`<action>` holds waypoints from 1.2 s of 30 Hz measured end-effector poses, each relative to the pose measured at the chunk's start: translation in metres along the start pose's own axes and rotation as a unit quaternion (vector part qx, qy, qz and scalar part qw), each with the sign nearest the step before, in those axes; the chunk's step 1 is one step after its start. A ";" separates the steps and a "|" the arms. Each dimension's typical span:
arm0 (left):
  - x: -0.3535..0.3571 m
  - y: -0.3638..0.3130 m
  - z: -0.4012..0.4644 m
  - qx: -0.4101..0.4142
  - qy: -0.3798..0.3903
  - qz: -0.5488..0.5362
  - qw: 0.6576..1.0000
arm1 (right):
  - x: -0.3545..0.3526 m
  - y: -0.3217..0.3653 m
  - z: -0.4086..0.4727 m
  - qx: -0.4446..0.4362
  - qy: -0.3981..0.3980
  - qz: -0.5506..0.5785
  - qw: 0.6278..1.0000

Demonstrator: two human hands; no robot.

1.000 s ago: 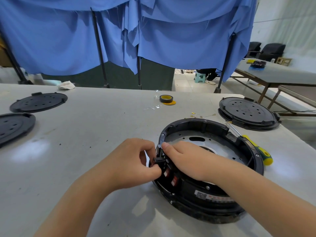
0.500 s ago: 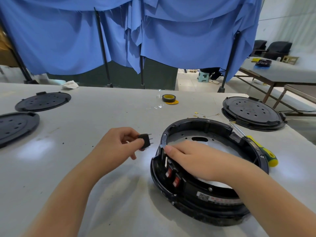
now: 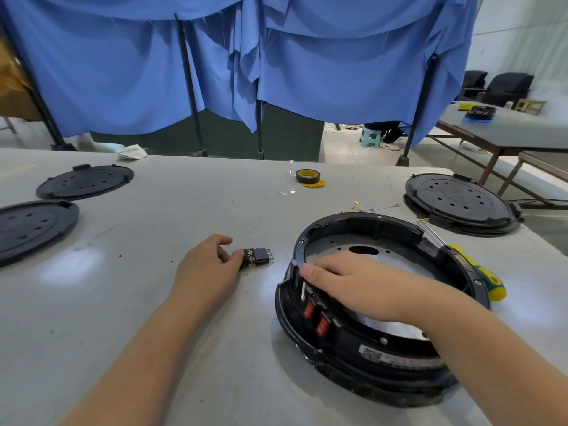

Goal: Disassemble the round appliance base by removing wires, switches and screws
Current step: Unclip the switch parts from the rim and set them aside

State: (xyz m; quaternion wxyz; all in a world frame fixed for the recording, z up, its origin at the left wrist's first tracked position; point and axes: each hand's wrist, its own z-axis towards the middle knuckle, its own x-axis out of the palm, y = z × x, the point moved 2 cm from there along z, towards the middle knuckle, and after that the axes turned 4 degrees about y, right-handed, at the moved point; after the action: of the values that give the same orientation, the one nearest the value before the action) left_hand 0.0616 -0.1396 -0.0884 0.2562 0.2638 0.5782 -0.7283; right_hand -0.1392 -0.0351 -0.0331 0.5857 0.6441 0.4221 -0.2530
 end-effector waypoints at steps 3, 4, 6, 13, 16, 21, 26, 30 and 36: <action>-0.002 -0.005 -0.002 0.025 -0.014 0.023 0.999 | -0.001 0.002 -0.001 0.004 -0.007 -0.008 1.000; -0.004 -0.009 -0.004 0.043 -0.019 0.023 0.999 | -0.002 0.002 -0.002 0.006 -0.012 -0.011 1.000; -0.008 -0.021 -0.009 0.091 -0.014 -0.001 0.996 | -0.005 0.004 -0.004 0.006 -0.023 -0.010 1.000; -0.014 -0.065 -0.046 0.183 0.178 -0.095 0.962 | -0.016 0.001 -0.018 0.016 -0.047 0.038 0.998; -0.021 -0.074 -0.054 0.192 0.231 -0.095 0.949 | -0.017 -0.004 -0.025 0.014 -0.057 0.070 0.996; -0.026 -0.079 -0.061 0.207 0.277 -0.056 0.937 | -0.012 -0.011 -0.031 0.004 -0.057 0.142 0.988; -0.026 -0.080 -0.064 0.206 0.274 -0.016 0.939 | -0.008 -0.011 -0.030 0.000 -0.050 0.188 0.981; -0.024 -0.082 -0.066 0.218 0.258 -0.003 0.941 | -0.007 -0.011 -0.028 0.008 -0.042 0.180 0.983; -0.023 -0.085 -0.071 0.237 0.248 0.004 0.939 | -0.004 -0.007 -0.024 0.016 -0.037 0.136 0.990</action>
State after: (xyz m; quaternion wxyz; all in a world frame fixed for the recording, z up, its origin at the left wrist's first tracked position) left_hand 0.0273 -0.0513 -0.0266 0.0372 0.4912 0.4331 -0.7548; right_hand -0.1514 -0.0134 -0.0291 0.6194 0.6952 0.3044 -0.2009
